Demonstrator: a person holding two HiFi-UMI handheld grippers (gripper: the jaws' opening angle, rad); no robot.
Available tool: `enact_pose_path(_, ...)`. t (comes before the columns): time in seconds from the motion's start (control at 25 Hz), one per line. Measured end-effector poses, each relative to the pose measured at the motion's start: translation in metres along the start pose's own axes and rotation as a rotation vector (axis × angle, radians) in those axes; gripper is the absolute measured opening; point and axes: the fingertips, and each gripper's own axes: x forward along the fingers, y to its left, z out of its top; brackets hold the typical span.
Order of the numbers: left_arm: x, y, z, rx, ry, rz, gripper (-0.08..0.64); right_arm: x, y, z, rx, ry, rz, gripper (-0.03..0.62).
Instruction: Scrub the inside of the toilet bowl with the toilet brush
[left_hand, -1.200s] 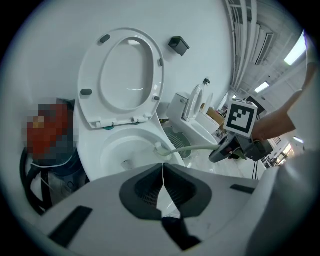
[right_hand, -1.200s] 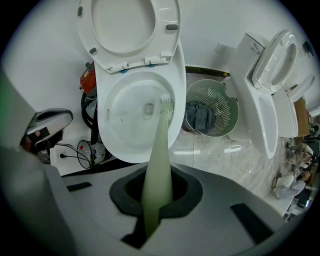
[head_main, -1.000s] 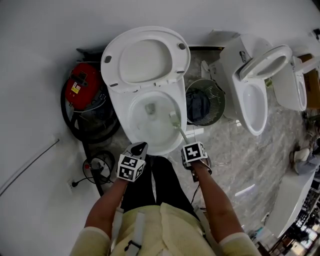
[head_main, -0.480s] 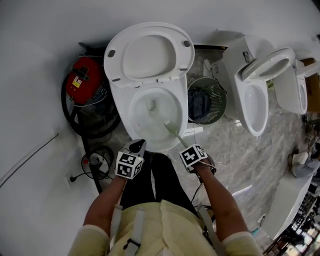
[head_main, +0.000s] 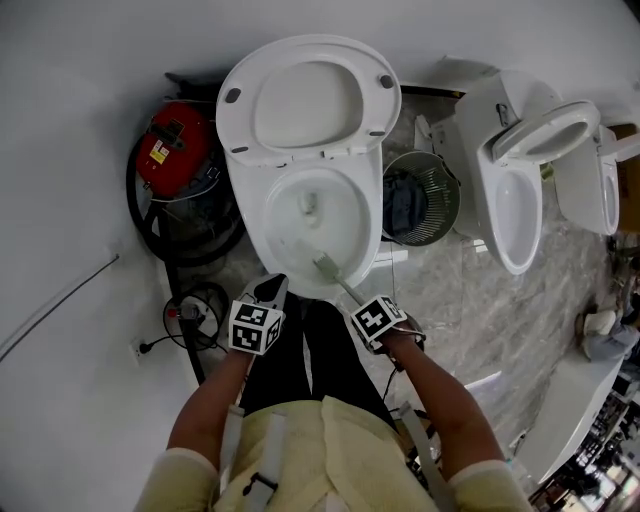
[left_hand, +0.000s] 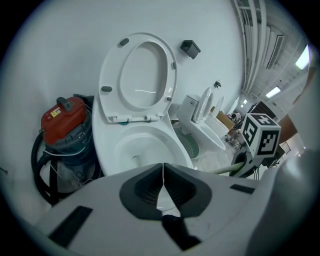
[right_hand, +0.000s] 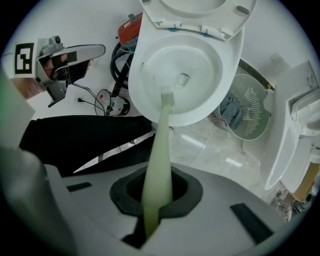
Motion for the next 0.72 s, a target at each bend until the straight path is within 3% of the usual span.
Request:
enact_pose_path(0.16, -0.002, 0.002, -0.003, -0.01, -0.002, 0.006, 0.012, 0.003, 0.022, 0.006, 0.008, -0.006, 0.066, 0.021)
enact_pose_path(0.4, -0.005, 0.008, -0.002, -0.024, -0.014, 0.015, 0.012, 0.002, 0.053, 0.028, 0.127, -0.059, 0.203, 0.021)
enact_pose_path(0.72, -0.013, 0.02, -0.002, -0.048, -0.025, 0.036, 0.012, 0.001, 0.076, 0.059, 0.123, -0.115, 0.259, 0.021)
